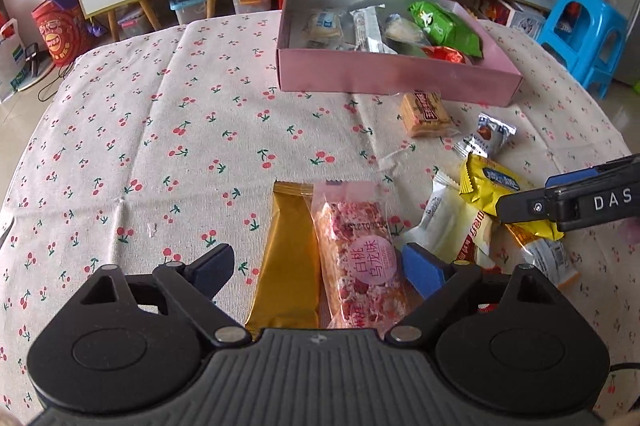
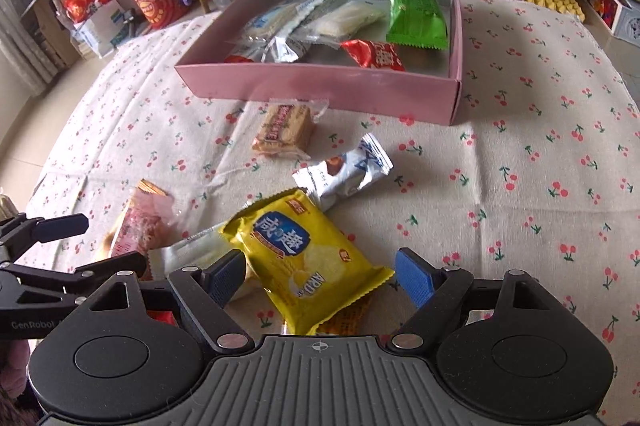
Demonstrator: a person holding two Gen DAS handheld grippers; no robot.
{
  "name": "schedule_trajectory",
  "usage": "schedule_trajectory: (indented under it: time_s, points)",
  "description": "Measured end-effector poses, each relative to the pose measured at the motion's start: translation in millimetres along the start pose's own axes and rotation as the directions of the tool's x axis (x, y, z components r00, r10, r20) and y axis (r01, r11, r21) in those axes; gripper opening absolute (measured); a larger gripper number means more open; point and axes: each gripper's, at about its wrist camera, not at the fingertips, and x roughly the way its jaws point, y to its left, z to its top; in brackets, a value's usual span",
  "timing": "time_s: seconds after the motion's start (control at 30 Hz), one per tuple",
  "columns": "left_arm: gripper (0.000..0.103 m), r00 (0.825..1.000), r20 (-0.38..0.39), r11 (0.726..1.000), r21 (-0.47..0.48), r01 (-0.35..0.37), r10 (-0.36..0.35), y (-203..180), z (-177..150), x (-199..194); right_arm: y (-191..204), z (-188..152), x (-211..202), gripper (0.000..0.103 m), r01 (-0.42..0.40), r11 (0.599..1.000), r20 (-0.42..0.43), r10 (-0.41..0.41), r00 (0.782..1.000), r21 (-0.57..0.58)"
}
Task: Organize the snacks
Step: 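Grasp the pink candy packet with the left tool while the right tool grasps the yellow chip bag, then carry the pink candy packet and yellow chip bag over the pink box with both tools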
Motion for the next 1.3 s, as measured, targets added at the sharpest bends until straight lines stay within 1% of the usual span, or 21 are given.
schedule_trajectory:
  time_s: [0.07,0.13,0.3,0.43,0.47,0.53,0.57,0.63,0.7,0.77,0.9,1.0,1.3]
  points:
    - [0.082,1.0,-0.004,1.0,0.012,-0.001,0.001,-2,-2,0,-2,-1,1,0.083,-0.006,1.0,-0.009,0.007,1.0,0.016]
    - [0.073,1.0,-0.011,1.0,0.016,0.012,-0.012,-2,-2,-1,-3,-2,1,0.083,-0.009,1.0,-0.009,0.009,1.0,0.019]
    - [0.062,0.999,-0.017,0.999,0.027,0.032,-0.031,-3,-4,-3,-1,-1,3,0.084,-0.013,1.0,-0.01,0.013,1.0,0.006]
    - [0.047,0.999,-0.013,0.999,0.031,0.036,-0.036,-4,-2,-4,-1,0,4,0.084,-0.022,1.0,0.016,0.022,1.0,-0.011]
    - [0.046,0.999,-0.013,0.999,0.027,0.038,-0.038,-4,-2,-4,-1,0,4,0.084,-0.027,1.0,0.022,0.027,0.999,-0.014]
    - [0.038,0.999,-0.012,0.999,0.023,0.038,-0.038,-3,-1,-4,0,1,5,0.084,-0.034,0.999,0.032,0.034,0.999,-0.02]
    - [0.036,0.999,-0.013,0.999,0.02,0.038,-0.037,-3,0,-3,0,1,5,0.084,-0.033,0.999,0.035,0.034,0.999,-0.023]
    - [0.036,0.999,-0.012,0.999,0.013,0.035,-0.035,-2,0,-3,1,1,5,0.083,-0.03,0.999,0.038,0.032,0.999,-0.029]
    - [0.034,0.999,-0.011,0.999,0.003,0.035,-0.035,0,1,-3,3,1,5,0.079,-0.03,0.999,0.041,0.031,0.999,-0.037]
    - [0.033,0.999,-0.011,0.999,-0.006,0.037,-0.037,1,2,-4,4,1,5,0.077,-0.028,0.999,0.042,0.03,0.999,-0.041]
    - [0.033,0.999,-0.012,0.999,-0.024,0.047,-0.047,3,2,-4,7,3,5,0.067,-0.042,0.998,0.048,0.044,0.998,-0.051]
    - [0.033,0.998,-0.013,0.998,-0.038,0.055,-0.055,5,3,-5,9,4,5,0.063,-0.049,0.997,0.042,0.052,0.998,-0.054]
    - [0.032,0.998,0.002,0.994,-0.091,0.066,-0.066,15,7,-10,10,5,0,0.062,-0.117,0.993,0.032,0.117,0.993,-0.001]
